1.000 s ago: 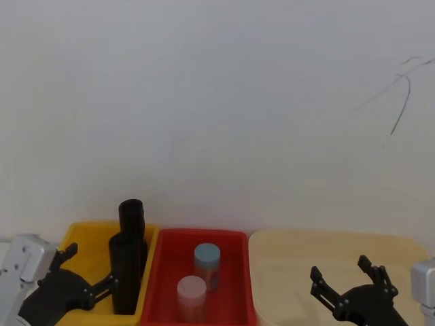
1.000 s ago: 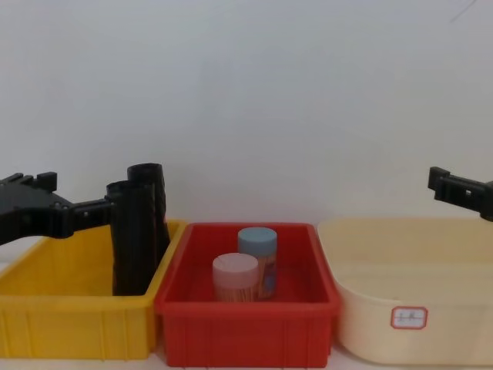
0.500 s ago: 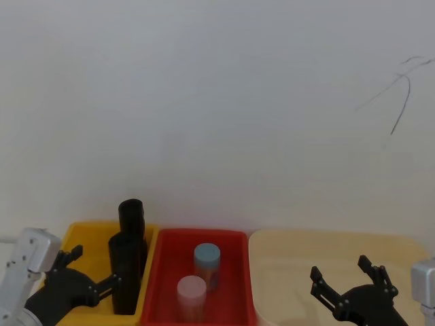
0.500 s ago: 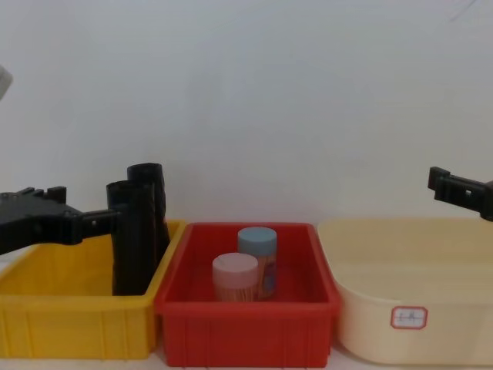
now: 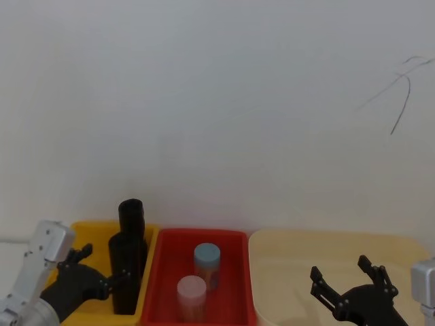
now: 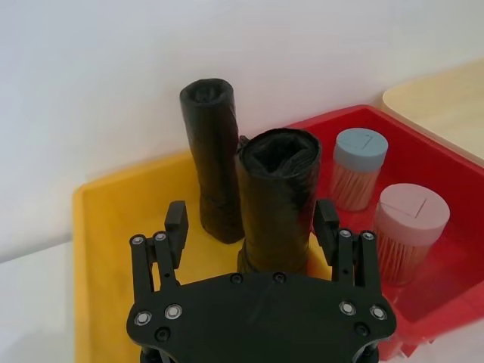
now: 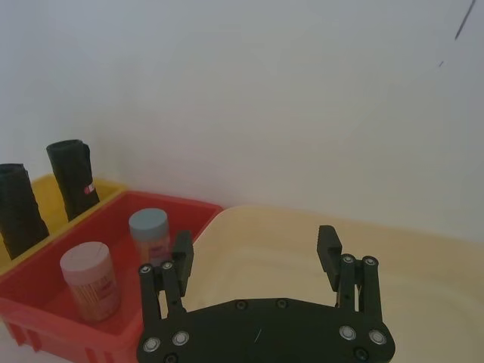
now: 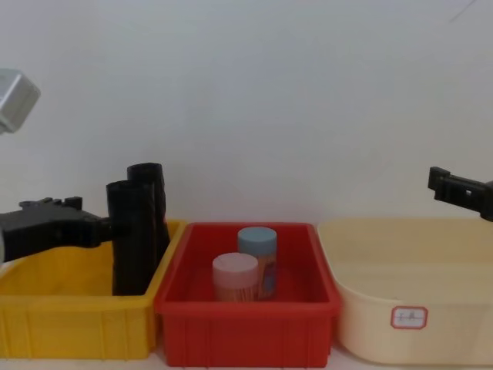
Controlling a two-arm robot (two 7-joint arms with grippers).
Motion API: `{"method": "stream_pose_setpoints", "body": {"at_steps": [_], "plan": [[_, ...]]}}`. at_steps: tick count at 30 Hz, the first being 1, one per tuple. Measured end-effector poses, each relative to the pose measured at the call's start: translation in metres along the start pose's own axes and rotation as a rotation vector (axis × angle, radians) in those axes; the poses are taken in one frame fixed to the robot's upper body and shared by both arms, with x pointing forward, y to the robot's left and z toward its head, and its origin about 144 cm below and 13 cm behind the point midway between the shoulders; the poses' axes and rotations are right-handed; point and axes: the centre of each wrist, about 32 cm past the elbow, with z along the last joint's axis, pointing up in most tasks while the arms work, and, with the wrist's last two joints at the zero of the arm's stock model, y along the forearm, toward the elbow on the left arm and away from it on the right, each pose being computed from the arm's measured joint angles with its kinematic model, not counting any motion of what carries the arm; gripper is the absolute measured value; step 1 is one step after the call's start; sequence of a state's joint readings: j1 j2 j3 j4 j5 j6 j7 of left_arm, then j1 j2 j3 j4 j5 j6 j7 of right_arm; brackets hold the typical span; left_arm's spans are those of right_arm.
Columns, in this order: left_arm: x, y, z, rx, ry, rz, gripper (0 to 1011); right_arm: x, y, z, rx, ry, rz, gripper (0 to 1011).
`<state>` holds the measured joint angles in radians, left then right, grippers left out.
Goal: Pick up the garbage bag with the one hand and transfer it to the other hand.
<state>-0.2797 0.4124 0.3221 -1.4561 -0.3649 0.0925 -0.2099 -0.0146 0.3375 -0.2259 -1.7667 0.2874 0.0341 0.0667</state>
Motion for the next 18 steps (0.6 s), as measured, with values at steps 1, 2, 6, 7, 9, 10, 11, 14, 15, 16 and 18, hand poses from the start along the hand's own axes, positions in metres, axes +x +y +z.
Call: {"method": "stream_pose_setpoints", "body": {"at_steps": [1,2,6,7,9,10,11,14,15,16,18], "plan": [[0.0,-0.001,0.0,0.001,0.0,-0.001,1000,0.0,0.0,0.0,0.0,0.0,0.0,1000],[0.0,-0.003,0.0,0.002,0.0,-0.003,1000,0.0,0.0,0.0,0.0,0.0,0.0,1000],[-0.002,-0.01,0.0,0.008,0.003,-0.011,1000,0.0,0.0,0.0,0.0,0.0,0.0,1000],[-0.003,-0.013,0.0,0.009,0.004,-0.017,1000,0.0,0.0,0.0,0.0,0.0,0.0,1000],[-0.003,-0.016,0.0,0.011,0.005,-0.021,1000,0.0,0.0,0.0,0.0,0.0,0.0,1001],[-0.004,-0.019,0.0,0.012,0.004,-0.026,1000,0.0,0.0,0.0,0.0,0.0,0.0,1000],[-0.004,-0.02,0.0,0.014,0.004,-0.029,1000,0.0,0.0,0.0,0.0,0.0,0.0,1000],[-0.005,-0.026,0.0,0.018,0.005,-0.037,1000,0.0,0.0,0.0,0.0,0.0,0.0,1000],[-0.006,-0.026,0.0,0.02,0.004,-0.039,1000,0.0,0.0,0.0,0.0,0.0,0.0,1001],[-0.006,-0.029,-0.001,0.022,0.004,-0.041,1000,0.0,0.0,0.0,0.0,0.0,0.0,1000],[-0.007,-0.032,-0.001,0.025,0.004,-0.043,1000,0.0,0.0,0.0,0.0,0.0,0.0,1000]]}}
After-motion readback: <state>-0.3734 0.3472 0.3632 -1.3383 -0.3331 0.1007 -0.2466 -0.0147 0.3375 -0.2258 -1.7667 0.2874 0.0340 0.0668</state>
